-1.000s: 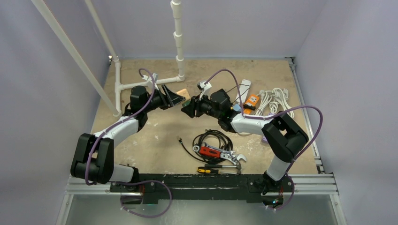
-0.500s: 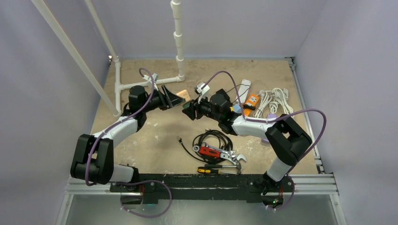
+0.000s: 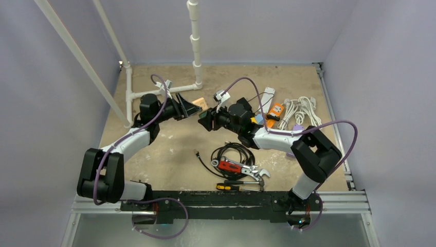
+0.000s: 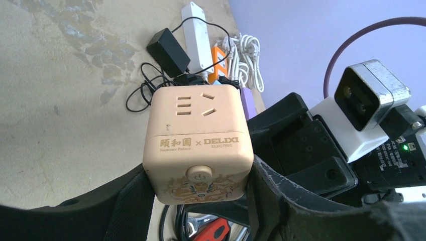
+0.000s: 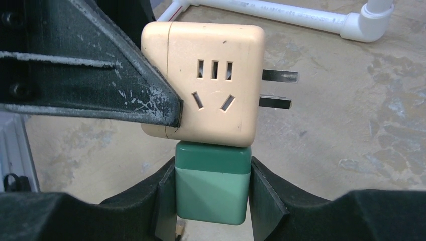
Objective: Pull the plug off the socket
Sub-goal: Remove the plug from the socket.
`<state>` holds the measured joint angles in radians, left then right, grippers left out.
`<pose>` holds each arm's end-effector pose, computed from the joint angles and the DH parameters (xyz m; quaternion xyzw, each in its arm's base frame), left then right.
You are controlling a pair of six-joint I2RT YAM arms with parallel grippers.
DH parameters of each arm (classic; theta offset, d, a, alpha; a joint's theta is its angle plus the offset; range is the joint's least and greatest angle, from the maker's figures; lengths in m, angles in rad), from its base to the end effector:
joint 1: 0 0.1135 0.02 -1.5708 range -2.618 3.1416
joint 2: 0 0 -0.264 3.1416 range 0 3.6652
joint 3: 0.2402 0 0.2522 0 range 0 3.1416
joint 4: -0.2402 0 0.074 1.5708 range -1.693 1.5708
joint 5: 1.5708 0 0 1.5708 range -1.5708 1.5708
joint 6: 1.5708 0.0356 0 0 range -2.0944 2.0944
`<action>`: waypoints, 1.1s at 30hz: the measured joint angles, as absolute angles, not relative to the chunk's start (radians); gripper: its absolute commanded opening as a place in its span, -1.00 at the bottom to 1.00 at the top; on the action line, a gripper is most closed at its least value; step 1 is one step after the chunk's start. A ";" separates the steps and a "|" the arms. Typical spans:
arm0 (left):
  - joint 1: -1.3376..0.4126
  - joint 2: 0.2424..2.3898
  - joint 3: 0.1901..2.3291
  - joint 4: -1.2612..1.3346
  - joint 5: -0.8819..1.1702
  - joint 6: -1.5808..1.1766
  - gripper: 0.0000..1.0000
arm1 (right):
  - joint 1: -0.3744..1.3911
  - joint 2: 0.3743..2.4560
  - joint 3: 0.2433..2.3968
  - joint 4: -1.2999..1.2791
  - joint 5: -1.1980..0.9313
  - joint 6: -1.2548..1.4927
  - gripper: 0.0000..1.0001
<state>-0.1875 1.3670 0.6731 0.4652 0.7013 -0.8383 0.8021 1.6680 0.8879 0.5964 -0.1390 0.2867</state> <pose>0.2824 -0.0770 0.2386 -0.0327 0.7652 -0.5210 0.3768 0.2532 0.2689 0.2267 -0.2384 0.7305 0.3760 0.5179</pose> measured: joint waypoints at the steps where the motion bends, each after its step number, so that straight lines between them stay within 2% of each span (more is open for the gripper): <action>1: -0.185 1.367 0.673 0.467 0.700 -0.842 -1.00 | 0.804 1.670 0.892 0.594 -0.131 0.307 -1.00; 15: -0.179 1.369 0.673 0.487 0.654 -0.854 -1.00 | 0.826 1.698 0.940 0.560 -0.039 0.463 -1.00; 33: -0.178 1.333 0.673 0.488 0.740 -0.853 -1.00 | 0.841 1.590 0.875 0.556 -0.069 0.216 -1.00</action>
<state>-0.1780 1.3327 0.6727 0.4881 0.7399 -0.8528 0.8410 1.5898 0.8745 0.5560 -0.0689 0.2157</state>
